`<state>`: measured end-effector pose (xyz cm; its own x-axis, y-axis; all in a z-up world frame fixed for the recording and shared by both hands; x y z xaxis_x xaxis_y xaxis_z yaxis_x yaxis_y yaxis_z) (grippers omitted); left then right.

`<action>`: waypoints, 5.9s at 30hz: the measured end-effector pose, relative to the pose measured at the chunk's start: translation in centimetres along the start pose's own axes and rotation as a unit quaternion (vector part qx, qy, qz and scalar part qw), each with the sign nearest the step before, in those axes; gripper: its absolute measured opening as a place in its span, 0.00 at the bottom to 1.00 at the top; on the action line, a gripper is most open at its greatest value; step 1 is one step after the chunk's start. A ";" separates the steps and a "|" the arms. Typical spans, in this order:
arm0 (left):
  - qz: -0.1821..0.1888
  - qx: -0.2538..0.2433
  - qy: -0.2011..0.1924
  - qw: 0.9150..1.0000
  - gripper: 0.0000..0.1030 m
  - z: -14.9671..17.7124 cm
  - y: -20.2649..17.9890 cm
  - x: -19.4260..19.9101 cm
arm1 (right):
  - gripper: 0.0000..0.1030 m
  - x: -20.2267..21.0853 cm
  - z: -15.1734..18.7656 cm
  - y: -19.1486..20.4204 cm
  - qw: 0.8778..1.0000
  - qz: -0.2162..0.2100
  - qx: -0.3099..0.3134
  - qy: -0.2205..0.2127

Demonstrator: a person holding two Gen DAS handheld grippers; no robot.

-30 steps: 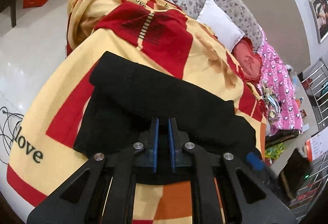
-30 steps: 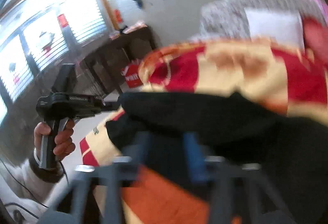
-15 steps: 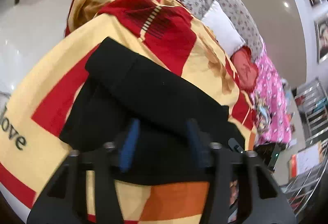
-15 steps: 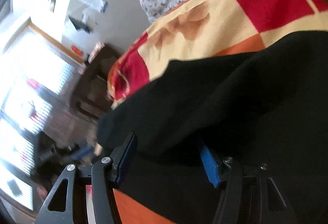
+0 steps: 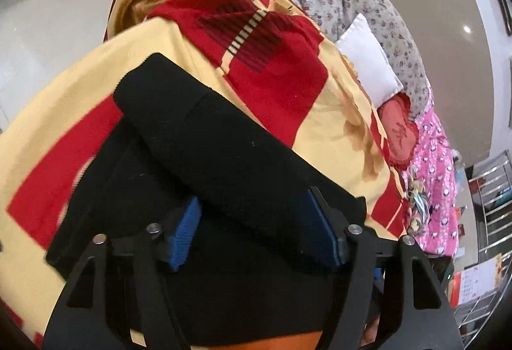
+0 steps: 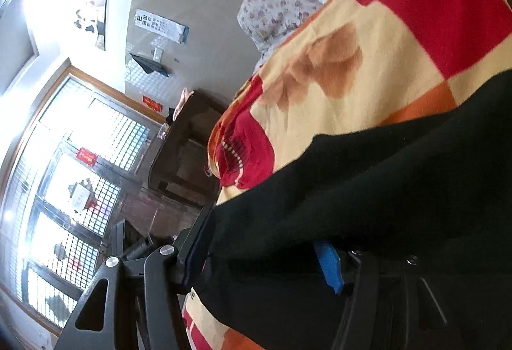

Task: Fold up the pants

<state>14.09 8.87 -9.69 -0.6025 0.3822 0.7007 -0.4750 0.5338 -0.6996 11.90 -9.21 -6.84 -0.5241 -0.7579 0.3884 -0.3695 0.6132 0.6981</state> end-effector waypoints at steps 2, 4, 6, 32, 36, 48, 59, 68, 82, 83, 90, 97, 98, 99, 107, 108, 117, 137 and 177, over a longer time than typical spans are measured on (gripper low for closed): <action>-0.002 0.000 0.008 1.000 0.63 0.0 -0.1 -1.0 | 0.51 -0.1 0.1 -0.8 1.000 0.008 -0.006 -0.003; -0.001 0.001 0.017 1.000 0.63 0.0 -0.2 -1.9 | 0.27 -0.3 0.2 -1.9 1.000 0.024 -0.003 -0.004; -0.004 -0.005 0.020 1.000 0.53 -0.1 -0.4 -2.4 | 0.15 -0.1 0.1 -2.5 0.999 0.038 0.010 -0.007; -0.090 -0.157 -0.084 0.980 0.17 3.1 5.1 10.2 | 0.40 11.9 7.4 0.3 0.981 0.147 0.120 0.044; -0.072 -0.179 -0.067 0.979 0.17 4.2 2.9 9.1 | 0.41 15.5 5.4 -4.1 0.977 0.202 0.063 0.012; -0.043 -0.248 0.044 0.967 0.27 11.4 -4.7 0.1 | 0.43 18.2 -1.6 -13.1 0.929 0.353 0.097 0.052; -0.054 -0.234 0.073 0.968 0.27 12.1 -4.4 -2.1 | 0.10 15.3 -1.2 -12.2 0.921 0.345 0.172 0.060; -0.050 -0.226 0.057 0.971 0.27 11.1 -4.5 -0.4 | 0.10 24.2 -4.8 0.6 0.913 0.325 0.234 -0.073; -0.052 -0.237 0.057 0.968 0.27 11.9 -4.1 0.3 | 0.08 26.7 5.8 -13.4 0.895 0.436 0.080 0.044; -0.055 -0.231 0.052 0.970 0.27 11.4 -3.8 0.5 | 0.08 26.9 6.3 -13.8 0.900 0.429 0.068 0.044; -0.067 -0.189 0.019 0.979 0.31 7.5 -1.6 2.2 | 0.41 27.9 2.7 -9.1 0.907 0.408 0.103 -0.024; -0.077 -0.150 -0.004 0.986 0.34 4.5 1.3 4.1 | 0.41 25.9 2.4 -12.9 0.885 0.453 0.104 0.022; -0.079 -0.147 -0.006 0.986 0.34 4.3 1.6 4.3 | 0.41 25.4 2.6 -14.0 0.889 0.447 0.095 0.032; -0.080 -0.144 -0.006 0.986 0.34 4.2 1.8 4.3 | 0.41 25.1 2.8 -14.6 0.893 0.438 0.091 0.034; -0.062 -0.186 0.013 0.981 0.38 6.8 -1.5 3.4 | 0.19 24.2 3.8 -14.8 0.914 0.394 0.099 0.027; -0.053 -0.205 0.022 0.977 0.39 8.0 -2.9 3.0 | 0.13 24.1 3.9 -14.6 0.915 0.391 0.100 0.028; -0.019 -0.296 0.116 0.948 0.53 17.4 -9.8 -1.5 | 0.01 27.2 1.8 -13.1 0.880 0.449 0.154 0.003; -0.108 -0.137 -0.037 0.984 0.56 2.1 3.4 7.0 | 0.41 12.9 1.3 -1.5 0.972 0.163 0.165 0.018; -0.074 -0.096 -0.040 0.992 0.14 -2.2 4.6 6.5 | 0.05 -3.8 9.4 8.5 0.907 0.064 0.385 0.159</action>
<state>9.42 15.50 -8.01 -0.5872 0.2323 0.7754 -0.4356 0.7167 -0.5446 3.53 0.92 -8.04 -0.3985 -0.6196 0.6763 -0.8117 0.5815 0.0545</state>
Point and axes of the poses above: each gripper's, at about its wrist camera, not at the fingertips, and x roughly against the way its jaws point, y to its left, z to its underside, the point moved 9 cm from there along -x, roughly the way its jaws point, and after that the axes turned 14 degrees about x, right-handed, at the moved point
